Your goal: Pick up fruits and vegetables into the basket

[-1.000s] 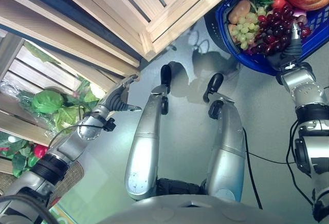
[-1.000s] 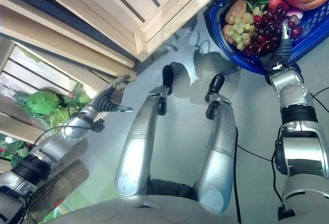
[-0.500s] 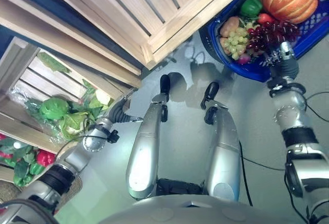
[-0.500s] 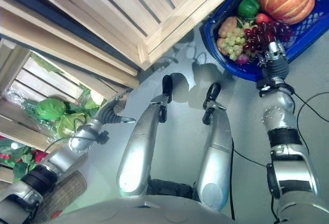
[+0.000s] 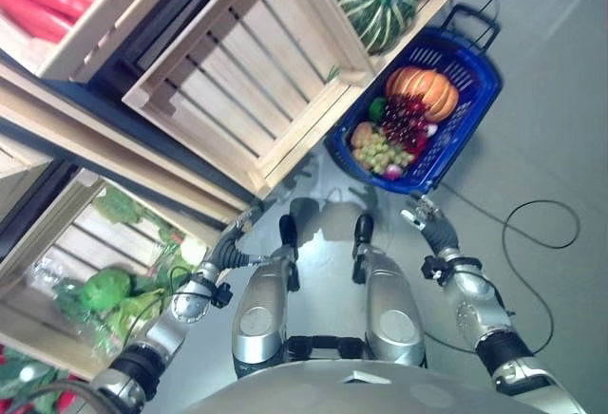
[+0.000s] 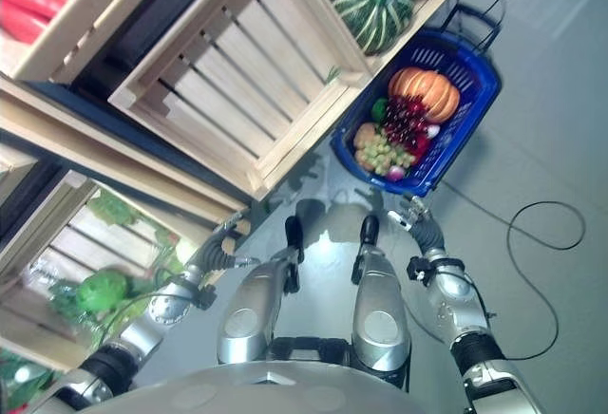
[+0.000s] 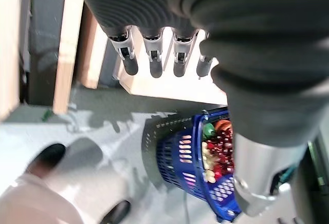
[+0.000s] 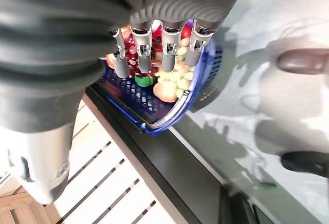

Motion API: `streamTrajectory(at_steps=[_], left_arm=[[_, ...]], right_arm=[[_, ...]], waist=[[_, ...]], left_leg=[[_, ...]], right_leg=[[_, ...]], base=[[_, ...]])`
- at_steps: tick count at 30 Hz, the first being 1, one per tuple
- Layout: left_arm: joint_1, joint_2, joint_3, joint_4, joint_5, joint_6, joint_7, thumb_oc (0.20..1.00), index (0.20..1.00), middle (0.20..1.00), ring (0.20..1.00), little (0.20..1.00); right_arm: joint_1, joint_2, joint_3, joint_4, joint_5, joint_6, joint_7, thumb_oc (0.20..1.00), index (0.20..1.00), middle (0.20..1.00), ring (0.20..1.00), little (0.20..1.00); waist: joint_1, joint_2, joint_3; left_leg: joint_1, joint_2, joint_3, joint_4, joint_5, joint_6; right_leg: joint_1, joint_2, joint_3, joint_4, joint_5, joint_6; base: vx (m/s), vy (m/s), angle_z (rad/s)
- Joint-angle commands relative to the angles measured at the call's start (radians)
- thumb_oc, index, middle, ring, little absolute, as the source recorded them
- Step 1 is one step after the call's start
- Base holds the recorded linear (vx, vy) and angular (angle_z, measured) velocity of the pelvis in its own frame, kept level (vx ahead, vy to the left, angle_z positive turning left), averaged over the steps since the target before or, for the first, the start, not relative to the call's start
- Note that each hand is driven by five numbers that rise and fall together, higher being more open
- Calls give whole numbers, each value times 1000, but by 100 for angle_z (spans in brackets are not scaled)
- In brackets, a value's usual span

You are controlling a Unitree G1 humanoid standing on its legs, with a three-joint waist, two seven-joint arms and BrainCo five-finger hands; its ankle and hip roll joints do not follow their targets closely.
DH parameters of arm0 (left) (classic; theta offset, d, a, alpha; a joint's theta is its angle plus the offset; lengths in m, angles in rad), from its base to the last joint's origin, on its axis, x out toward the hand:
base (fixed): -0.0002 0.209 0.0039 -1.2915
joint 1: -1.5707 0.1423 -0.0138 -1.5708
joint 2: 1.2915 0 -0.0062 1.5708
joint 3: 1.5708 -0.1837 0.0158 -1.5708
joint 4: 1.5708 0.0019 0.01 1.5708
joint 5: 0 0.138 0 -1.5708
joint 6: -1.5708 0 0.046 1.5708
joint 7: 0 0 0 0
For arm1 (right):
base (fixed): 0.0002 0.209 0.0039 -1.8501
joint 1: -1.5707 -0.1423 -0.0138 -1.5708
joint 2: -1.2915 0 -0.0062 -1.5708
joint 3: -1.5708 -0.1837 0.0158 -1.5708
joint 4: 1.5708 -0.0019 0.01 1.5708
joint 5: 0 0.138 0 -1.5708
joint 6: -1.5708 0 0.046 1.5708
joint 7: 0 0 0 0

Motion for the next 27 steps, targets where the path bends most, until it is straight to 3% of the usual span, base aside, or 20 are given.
streamTrajectory(at_steps=[1,3,5,8,10,12,15,18,21,27], left_arm=[[42,-53,50,105,-99,-56,-108,1000,1000,1000,1000,1000],[25,-76,65,157,-132,-50,-143,1000,1000,1000,1000,1000],[5,-110,90,220,-211,1,-203,1000,1000,1000,1000,1000],[-15,-148,128,309,-299,52,-309,1000,1000,1000,1000,1000],[-33,-172,139,375,-321,84,-382,1000,1000,1000,1000,1000],[-56,-202,141,446,-332,163,-417,1000,1000,1000,1000,1000],[-82,-227,148,516,-358,253,-477,1000,1000,1000,1000,1000],[-100,-243,162,550,-353,318,-503,1000,1000,1000,1000,1000],[-115,-256,167,576,-363,394,-545,1000,1000,1000,1000,1000],[-124,-269,184,608,-345,445,-569,1000,1000,1000,1000,1000]], right_arm=[[36,31,35,70,-86,-12,134,1000,1000,1000,1000,1000],[37,44,44,102,-112,11,137,1000,1000,1000,1000,1000],[36,66,52,145,-157,80,133,1000,1000,1000,1000,1000],[19,82,67,230,-250,93,127,1000,1000,1000,1000,1000],[1,96,74,308,-290,138,108,1000,1000,1000,1000,1000],[-21,117,67,402,-295,261,117,1000,1000,1000,1000,1000],[-45,140,35,481,-208,345,138,1000,1000,1000,1000,1000],[-60,148,21,521,-245,349,89,1000,1000,1000,1000,1000],[-63,149,25,549,-267,402,144,1000,1000,1000,1000,1000],[-67,153,18,584,-251,455,170,1000,1000,1000,1000,1000]], waist=[[10,-28,-130],[13,-36,-157],[15,-45,-192],[21,-52,-213],[28,-56,-228],[33,-55,-241],[40,-51,-253],[38,-49,-264],[36,-45,-271],[37,-39,-292]], left_leg=[[48,-44,15,7,-121,33],[74,-45,17,-3,-125,34],[104,-50,21,-16,-128,36],[133,-55,22,-24,-132,38],[149,-60,22,-25,-138,40],[169,-64,23,-23,-146,45],[192,-72,15,-17,-154,49],[206,-74,22,-12,-164,56],[222,-76,20,-13,-168,60],[243,-79,19,-12,-175,62]], right_leg=[[63,23,-46,41,-88,54],[92,22,-49,26,-82,58],[122,20,-50,3,-70,65],[155,16,-55,-24,-56,67],[178,14,-61,-42,-50,66],[202,10,-66,-55,-45,64],[233,11,-69,-68,-46,56],[243,9,-68,-67,-48,54],[258,11,-69,-68,-53,49],[285,11,-77,-75,-60,43]], base=[[138,27,4],[104,30,3],[67,36,-2],[-5,30,-4],[-18,17,0],[-35,35,2],[6,29,-7],[5,6,-1],[0,6,-3],[5,0,1]])
